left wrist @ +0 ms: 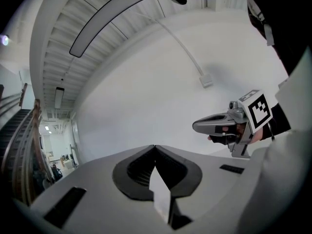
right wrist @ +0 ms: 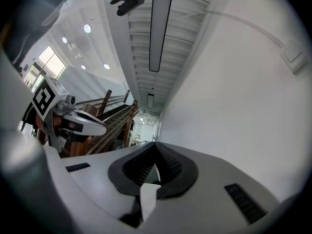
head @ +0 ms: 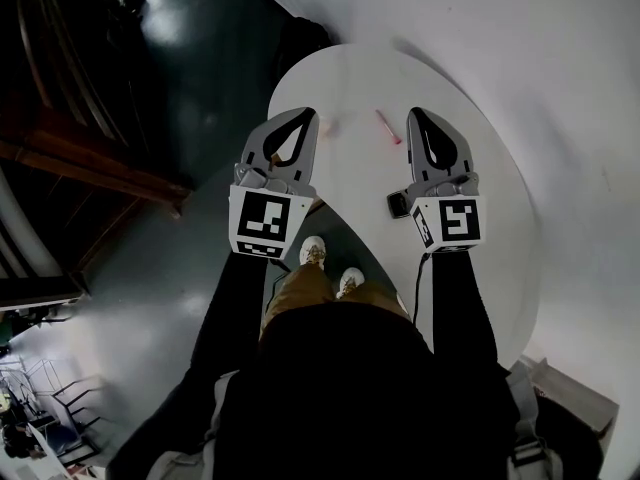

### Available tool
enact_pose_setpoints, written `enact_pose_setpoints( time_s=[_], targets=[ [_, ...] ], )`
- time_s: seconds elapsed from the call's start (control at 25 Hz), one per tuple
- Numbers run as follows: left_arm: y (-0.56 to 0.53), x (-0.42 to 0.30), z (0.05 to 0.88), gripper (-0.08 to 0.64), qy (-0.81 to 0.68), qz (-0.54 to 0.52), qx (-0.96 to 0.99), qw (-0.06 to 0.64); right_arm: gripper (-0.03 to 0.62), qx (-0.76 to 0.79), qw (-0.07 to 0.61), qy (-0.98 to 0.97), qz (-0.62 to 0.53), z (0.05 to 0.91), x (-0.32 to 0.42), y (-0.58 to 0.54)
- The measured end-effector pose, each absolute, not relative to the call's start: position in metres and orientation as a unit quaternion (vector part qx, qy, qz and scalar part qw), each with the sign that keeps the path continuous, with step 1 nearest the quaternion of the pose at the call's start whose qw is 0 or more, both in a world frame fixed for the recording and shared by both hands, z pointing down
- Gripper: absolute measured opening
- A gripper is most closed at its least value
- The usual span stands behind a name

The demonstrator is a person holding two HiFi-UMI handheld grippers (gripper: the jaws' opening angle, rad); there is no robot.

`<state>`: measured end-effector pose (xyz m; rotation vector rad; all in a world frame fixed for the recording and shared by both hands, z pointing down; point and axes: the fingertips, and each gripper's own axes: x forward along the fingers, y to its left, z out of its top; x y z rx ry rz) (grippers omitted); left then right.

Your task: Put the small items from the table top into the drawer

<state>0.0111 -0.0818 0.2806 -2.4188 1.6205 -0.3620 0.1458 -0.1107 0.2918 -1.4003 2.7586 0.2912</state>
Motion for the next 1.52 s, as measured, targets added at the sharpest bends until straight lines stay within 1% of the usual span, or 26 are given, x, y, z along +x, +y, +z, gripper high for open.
enact_pose_setpoints(
  time_s=[0.24,0.4,0.88,1.36,1.44,1.52],
  targets=[
    [-0.109,-0.004,0.288,0.015,0.532,-0.12,-0.833,0.094,0.026,-0.473,0.004,0.876,0.094,0.292,0.138,-0.133],
    [-0.127,-0.014,0.297,0.015,0.513,-0.134,-0.842,0.1,0.026,-0.489,-0.008,0.867,0.093,0.293,0.127,-0.148],
    [-0.162,-0.044,0.321,0.015,0.464,-0.122,-0.874,0.077,0.026,-0.521,-0.041,0.846,0.102,0.302,0.09,-0.167],
    [-0.174,-0.026,0.342,0.015,0.434,-0.129,-0.89,0.056,0.026,-0.544,-0.052,0.833,0.089,0.315,0.103,-0.178],
    [-0.177,-0.023,0.351,0.015,0.434,-0.138,-0.889,0.046,0.026,-0.545,-0.053,0.832,0.088,0.315,0.106,-0.18],
    [-0.182,-0.022,0.369,0.017,0.435,-0.15,-0.888,0.018,0.026,-0.545,-0.055,0.832,0.088,0.315,0.108,-0.182]
  ],
)
